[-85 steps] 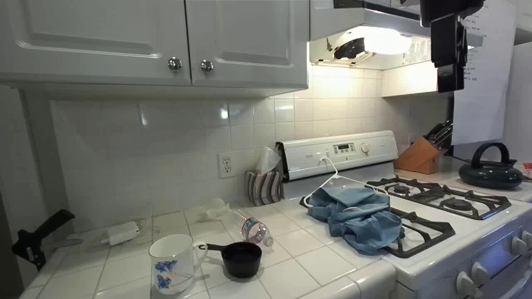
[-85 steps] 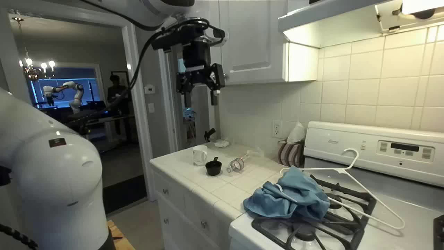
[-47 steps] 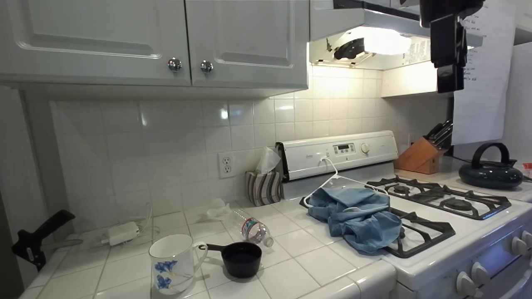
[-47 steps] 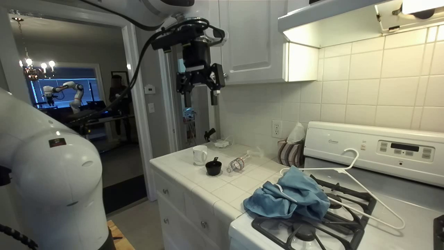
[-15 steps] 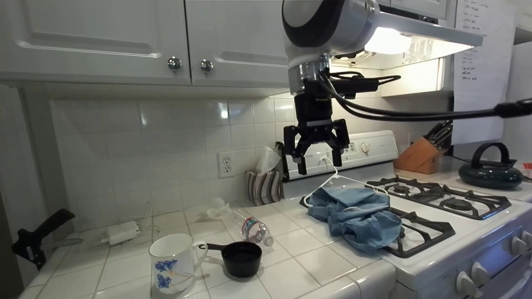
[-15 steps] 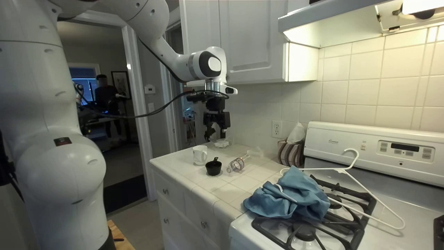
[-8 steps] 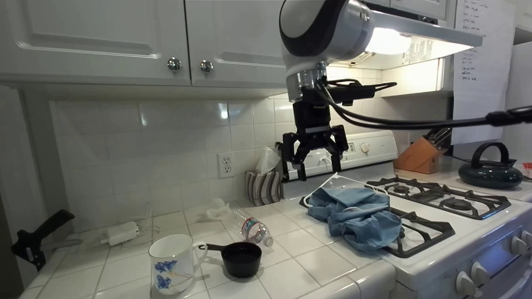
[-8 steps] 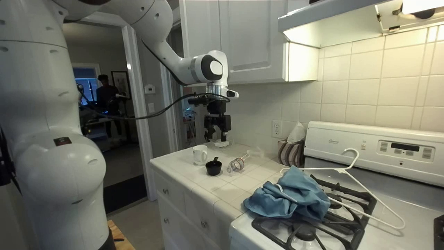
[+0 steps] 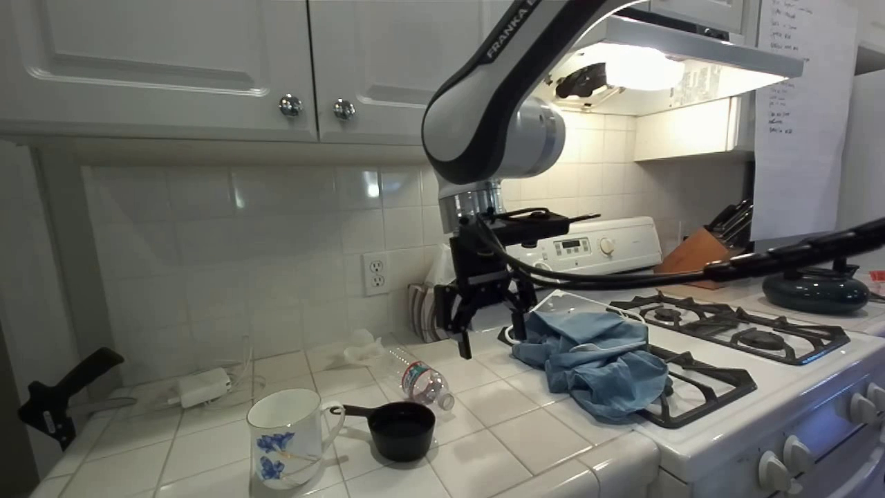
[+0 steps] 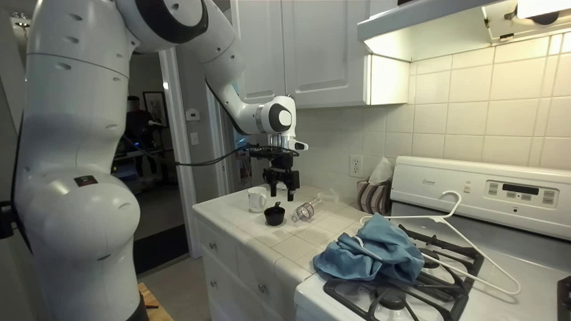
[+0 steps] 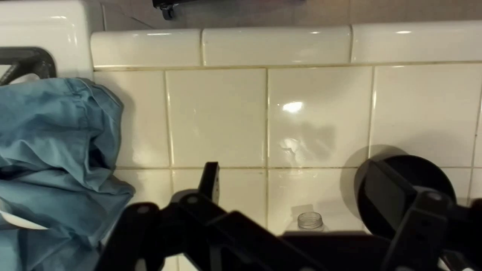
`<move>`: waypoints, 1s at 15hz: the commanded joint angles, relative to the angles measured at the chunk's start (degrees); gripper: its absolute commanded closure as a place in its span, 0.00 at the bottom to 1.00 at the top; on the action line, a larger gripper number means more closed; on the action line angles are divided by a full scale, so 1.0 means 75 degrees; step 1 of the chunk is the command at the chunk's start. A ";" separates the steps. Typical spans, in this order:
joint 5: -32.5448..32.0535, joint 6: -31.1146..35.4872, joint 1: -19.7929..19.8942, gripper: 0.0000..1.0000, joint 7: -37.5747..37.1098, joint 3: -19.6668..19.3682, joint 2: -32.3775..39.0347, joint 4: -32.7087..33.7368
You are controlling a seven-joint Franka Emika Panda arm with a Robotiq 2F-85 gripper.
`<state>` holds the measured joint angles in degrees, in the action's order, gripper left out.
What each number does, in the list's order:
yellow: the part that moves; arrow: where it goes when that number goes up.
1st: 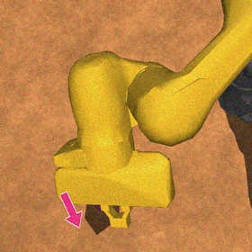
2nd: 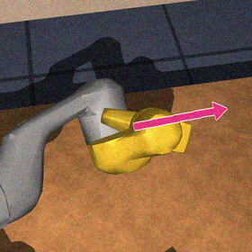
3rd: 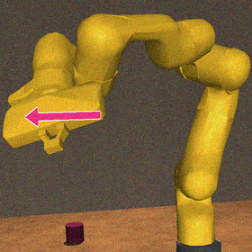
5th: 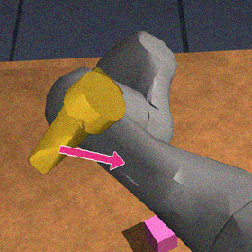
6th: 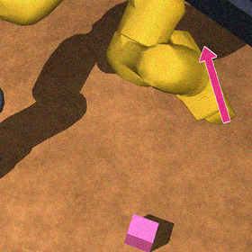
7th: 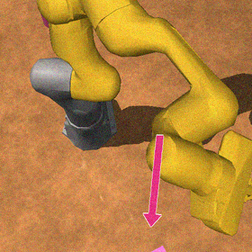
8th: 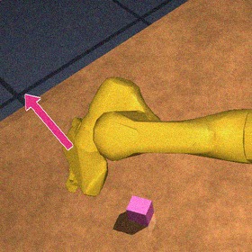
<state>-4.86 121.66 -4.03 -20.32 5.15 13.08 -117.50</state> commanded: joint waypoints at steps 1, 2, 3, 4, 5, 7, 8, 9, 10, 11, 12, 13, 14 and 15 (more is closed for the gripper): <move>-0.0210 0.0179 -0.0448 0.00 -0.0453 -0.0115 0.0841 0.0735; -0.0215 0.0242 -0.0542 0.00 -0.0548 -0.0149 0.0990 0.0817; -0.0209 0.0271 -0.0618 0.00 -0.0632 -0.0184 0.1087 0.0862; -0.0167 0.0240 -0.0653 0.00 -0.0641 -0.0227 0.1234 0.0967; -0.0114 0.0118 -0.0673 0.00 -0.0585 -0.0259 0.1412 0.1122; -0.0023 0.0010 -0.0692 0.00 -0.0518 -0.0320 0.1777 0.1413; 0.0078 -0.0023 -0.0673 0.00 -0.0412 -0.0320 0.1926 0.1560; 0.0089 -0.0295 -0.0705 0.00 -0.0388 -0.0329 0.2021 0.1701; 0.0139 -0.0661 -0.0720 0.00 -0.0336 -0.0307 0.2025 0.1761; 0.0060 -0.0083 -0.0697 0.00 -0.0377 -0.0363 0.1771 0.1303; 0.0068 -0.0273 -0.0708 0.00 -0.0372 -0.0363 0.1864 0.1413; 0.0070 -0.0376 -0.0722 0.00 -0.0372 -0.0361 0.1911 0.1490; 0.0070 -0.0425 -0.0732 0.00 -0.0372 -0.0360 0.1930 0.1534; -0.0130 -0.0147 -0.0784 0.00 -0.0404 -0.0422 0.1983 0.1510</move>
<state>-4.83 118.51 -8.69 -23.45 3.36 27.55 -106.05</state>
